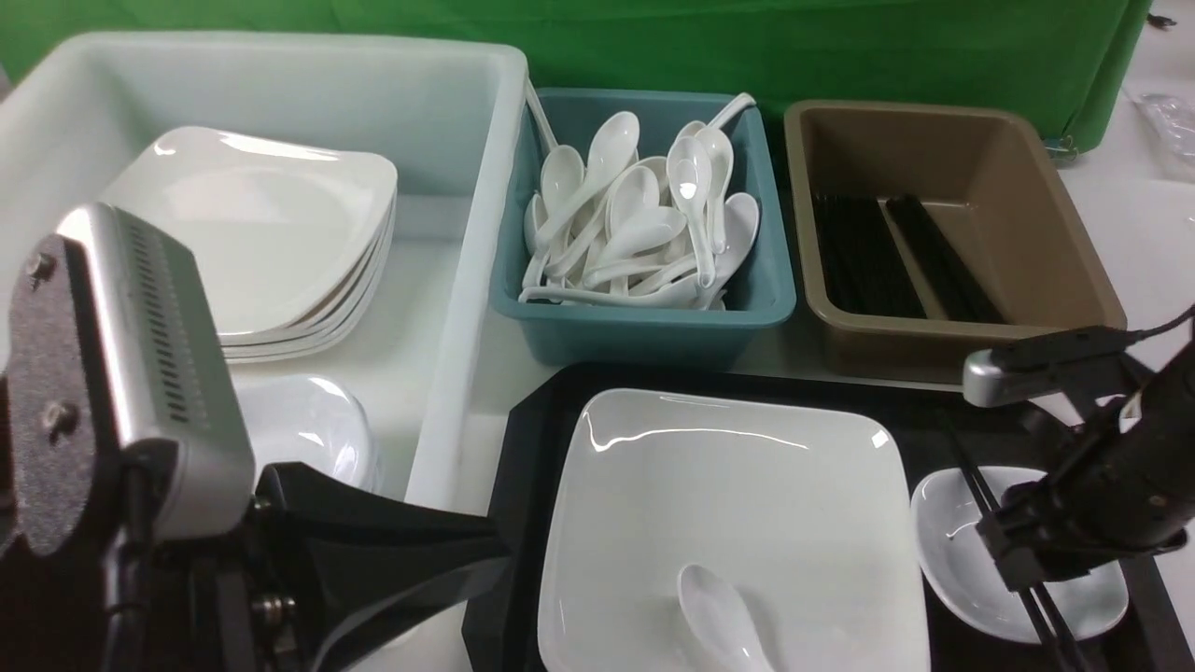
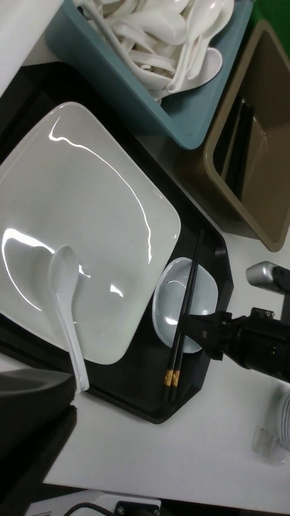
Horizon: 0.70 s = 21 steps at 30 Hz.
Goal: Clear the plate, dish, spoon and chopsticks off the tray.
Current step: Use the right arm to grab a pair of chopsticks from the plate
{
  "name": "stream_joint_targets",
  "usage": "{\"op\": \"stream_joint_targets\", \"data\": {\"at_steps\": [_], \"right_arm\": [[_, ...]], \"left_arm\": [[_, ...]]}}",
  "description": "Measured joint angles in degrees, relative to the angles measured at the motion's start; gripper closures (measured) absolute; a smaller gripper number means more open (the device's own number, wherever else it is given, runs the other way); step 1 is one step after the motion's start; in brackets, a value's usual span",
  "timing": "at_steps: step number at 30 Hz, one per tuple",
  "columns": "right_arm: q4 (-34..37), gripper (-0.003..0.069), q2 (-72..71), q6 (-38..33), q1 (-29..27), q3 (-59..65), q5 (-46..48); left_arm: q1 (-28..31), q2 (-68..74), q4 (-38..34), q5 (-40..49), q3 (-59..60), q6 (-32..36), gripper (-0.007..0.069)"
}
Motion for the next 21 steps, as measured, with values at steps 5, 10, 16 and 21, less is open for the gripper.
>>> {"op": "stream_joint_targets", "data": {"at_steps": [5,10,16,21], "right_arm": [[0.00,0.0238,4.94,0.00,0.01,-0.16,-4.42],[-0.07,0.0241,8.18,0.42,-0.04,-1.59,-4.95],[-0.32,0.0365,8.48,0.33,-0.01,-1.81,-4.97],[-0.46,0.0547,8.55,-3.79,-0.01,-2.13,-2.49]], "left_arm": [[0.00,0.00,0.00,0.00,0.00,0.00,0.0606],[0.00,0.00,0.00,0.11,0.00,0.07,0.0606],[0.00,0.00,0.05,0.15,0.06,0.07,0.0606],[0.00,0.00,0.05,0.15,0.06,0.00,0.0606]]}}
